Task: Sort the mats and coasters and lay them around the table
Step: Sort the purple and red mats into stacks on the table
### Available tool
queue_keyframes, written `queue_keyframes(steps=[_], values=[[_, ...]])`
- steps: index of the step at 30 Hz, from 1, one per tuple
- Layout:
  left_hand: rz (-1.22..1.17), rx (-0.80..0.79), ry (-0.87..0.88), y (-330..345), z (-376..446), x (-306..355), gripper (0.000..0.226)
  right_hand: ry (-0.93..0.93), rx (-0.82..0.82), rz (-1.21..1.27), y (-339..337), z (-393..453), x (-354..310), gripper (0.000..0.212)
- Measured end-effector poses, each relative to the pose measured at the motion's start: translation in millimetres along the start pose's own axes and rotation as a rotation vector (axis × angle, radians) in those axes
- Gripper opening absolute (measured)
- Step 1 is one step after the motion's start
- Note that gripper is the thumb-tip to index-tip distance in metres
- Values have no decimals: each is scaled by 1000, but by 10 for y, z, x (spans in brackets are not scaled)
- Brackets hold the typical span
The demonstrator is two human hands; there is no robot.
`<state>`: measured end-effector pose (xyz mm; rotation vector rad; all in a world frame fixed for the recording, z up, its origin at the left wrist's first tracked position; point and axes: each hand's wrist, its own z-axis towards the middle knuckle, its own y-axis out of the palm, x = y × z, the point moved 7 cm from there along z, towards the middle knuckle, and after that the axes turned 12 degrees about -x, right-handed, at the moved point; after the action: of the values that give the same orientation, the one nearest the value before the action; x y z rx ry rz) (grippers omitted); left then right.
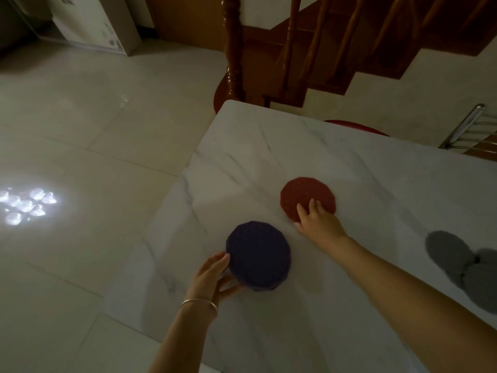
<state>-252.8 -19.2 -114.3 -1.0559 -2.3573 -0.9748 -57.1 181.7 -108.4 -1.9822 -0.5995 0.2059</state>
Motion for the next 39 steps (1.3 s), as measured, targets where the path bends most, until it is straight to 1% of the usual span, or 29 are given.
queue_keyframes(steps=[1, 2, 3, 4, 5, 6, 7, 8, 9, 10, 11, 14, 15, 17, 19, 21, 26, 30, 32, 34, 36, 37, 39], values=[[3, 7, -2, 3, 4, 3, 22, -25, 26, -81, -79, -42, -52, 51], [2, 13, -7, 9, 7, 4, 21, -39, 106, -139, -194, -73, -78, 46], [0, 21, -14, 14, 11, 1, 20, -51, 125, -56, -306, -104, -67, 42], [2, 32, -21, 17, 13, 0, 19, -36, 174, 101, -448, -135, -11, 39], [9, 42, -24, 13, 12, -4, 20, 26, 238, 298, -571, -189, 98, 37], [15, 49, -24, 13, 14, -4, 21, 81, 328, 501, -672, -271, 207, 37], [13, 54, -21, 9, 16, -7, 22, 125, 455, 674, -777, -413, 290, 37], [3, 58, -21, 7, 15, -12, 21, 126, 588, 776, -888, -602, 304, 39], [-14, 64, -23, 1, 16, -17, 20, 77, 686, 799, -976, -798, 224, 42], [-39, 68, -31, 0, 17, -25, 20, -3, 729, 783, -1024, -959, 84, 45], [-69, 69, -46, 2, 20, -39, 20, -85, 739, 750, -1031, -1101, -84, 46], [-155, 54, -86, 17, 27, -56, 30, -237, 691, 520, -808, -1391, -649, 47], [-164, 50, -88, 17, 25, -55, 34, -277, 646, 426, -668, -1437, -834, 50], [-150, 49, -87, 9, 24, -57, 39, -340, 506, 290, -386, -1463, -1098, 59], [-139, 55, -95, -5, 21, -71, 39, -344, 412, 275, -216, -1461, -1171, 60], [-152, 51, -102, 8, 33, -76, 34, -331, 385, 301, -162, -1425, -1150, 59], [-95, 51, -80, 39, 42, -109, 11, -353, 298, 458, -149, -1400, -1114, 59], [-32, 45, -26, 52, 32, -96, 21, -381, 262, 548, -101, -1385, -1014, 54], [-28, 14, -17, 102, 33, -93, 22, -360, 235, 644, -49, -1343, -937, 50], [-18, -18, -7, 157, 32, -71, 28, -273, 224, 792, 17, -1271, -803, 43], [-7, -45, -3, 204, 40, -50, 34, -109, 247, 915, 91, -1185, -613, 43], [2, -52, 1, 218, 51, -44, 33, -27, 229, 989, 134, -1134, -527, 47], [23, -62, 21, 242, 67, -38, 26, 73, 125, 1256, 236, -1036, -418, 53]])
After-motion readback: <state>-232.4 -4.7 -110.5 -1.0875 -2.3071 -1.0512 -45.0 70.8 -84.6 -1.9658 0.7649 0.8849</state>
